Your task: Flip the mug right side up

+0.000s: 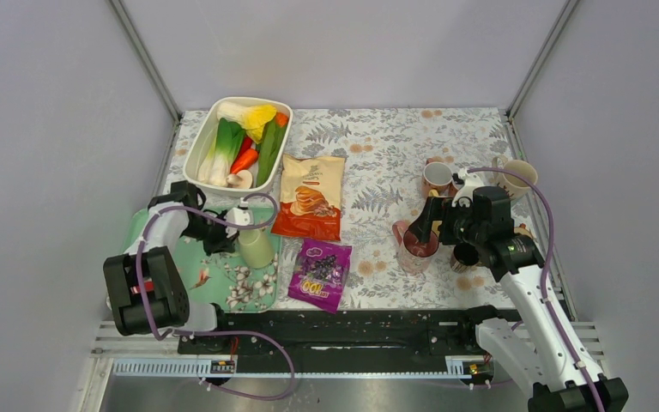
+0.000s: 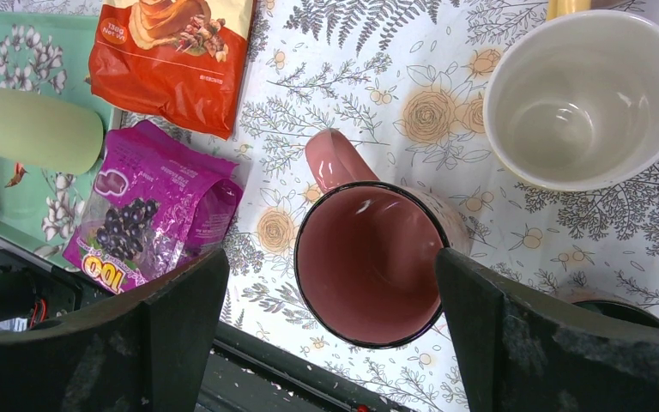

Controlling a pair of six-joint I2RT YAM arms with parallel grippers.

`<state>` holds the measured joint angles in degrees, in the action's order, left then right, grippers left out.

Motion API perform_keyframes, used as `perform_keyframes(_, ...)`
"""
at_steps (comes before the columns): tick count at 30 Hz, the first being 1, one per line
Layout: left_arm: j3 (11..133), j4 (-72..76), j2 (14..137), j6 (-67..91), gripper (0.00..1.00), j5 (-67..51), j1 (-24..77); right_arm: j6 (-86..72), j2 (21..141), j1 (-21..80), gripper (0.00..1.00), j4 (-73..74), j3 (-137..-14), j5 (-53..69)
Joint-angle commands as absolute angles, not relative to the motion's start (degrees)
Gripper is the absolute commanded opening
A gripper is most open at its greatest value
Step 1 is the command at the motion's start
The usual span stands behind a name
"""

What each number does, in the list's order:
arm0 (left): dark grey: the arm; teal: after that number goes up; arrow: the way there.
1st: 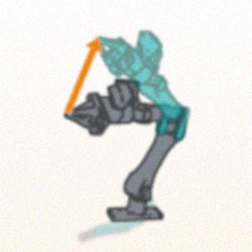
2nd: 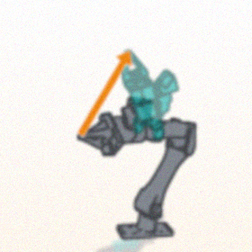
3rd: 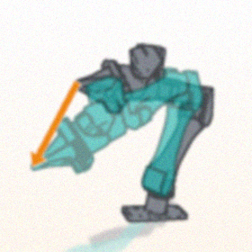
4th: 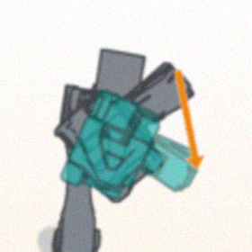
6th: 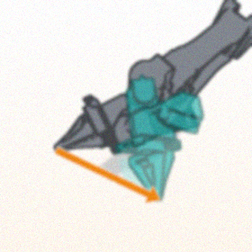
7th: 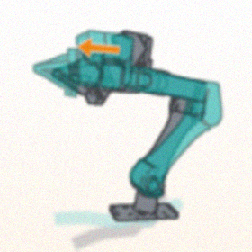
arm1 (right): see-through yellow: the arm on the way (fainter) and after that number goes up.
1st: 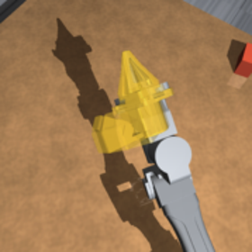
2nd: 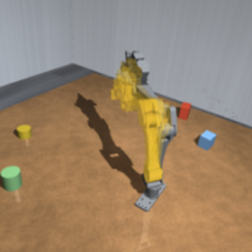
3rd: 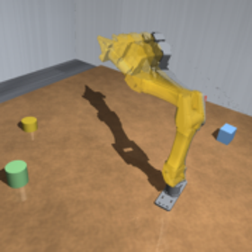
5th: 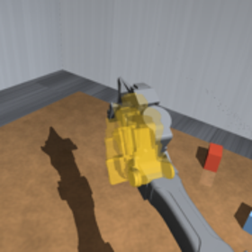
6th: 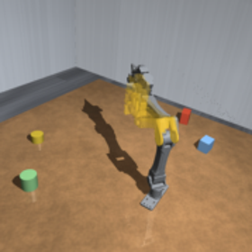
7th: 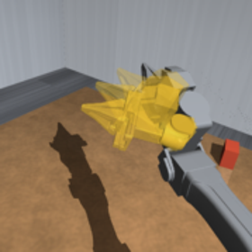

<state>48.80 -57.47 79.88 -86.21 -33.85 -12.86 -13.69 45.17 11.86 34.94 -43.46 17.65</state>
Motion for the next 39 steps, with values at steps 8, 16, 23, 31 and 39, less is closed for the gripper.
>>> perform_keyframes(8,50.05,-56.5,72.7,-68.88,0.0,-40.42,-13.79,-12.34,44.97,12.7,0.99,33.9,-45.07,20.4)
perform_keyframes(16,53.49,-56.75,62.94,-53.93,0.0,-46.98,-13.45,-21.98,41.56,21.12,0.99,24.6,-46.54,25.18)
perform_keyframes(23,64.39,-57.71,58.46,-40.79,0.0,-51.97,-10.29,-29.5,47.45,37.0,1.0,1.75,-45.36,24.55)
perform_keyframes(31,73.87,-48.04,56.27,-19.04,0.0,-52.47,-0.45,-45.6,68.4,44.54,0.99,-29.41,-50.57,29.92)
perform_keyframes(39,76.04,-46.47,57.21,-12.68,0.0,-57.32,5.9,-52.94,77.17,46.36,0.99,-44.04,-55.91,32.29)
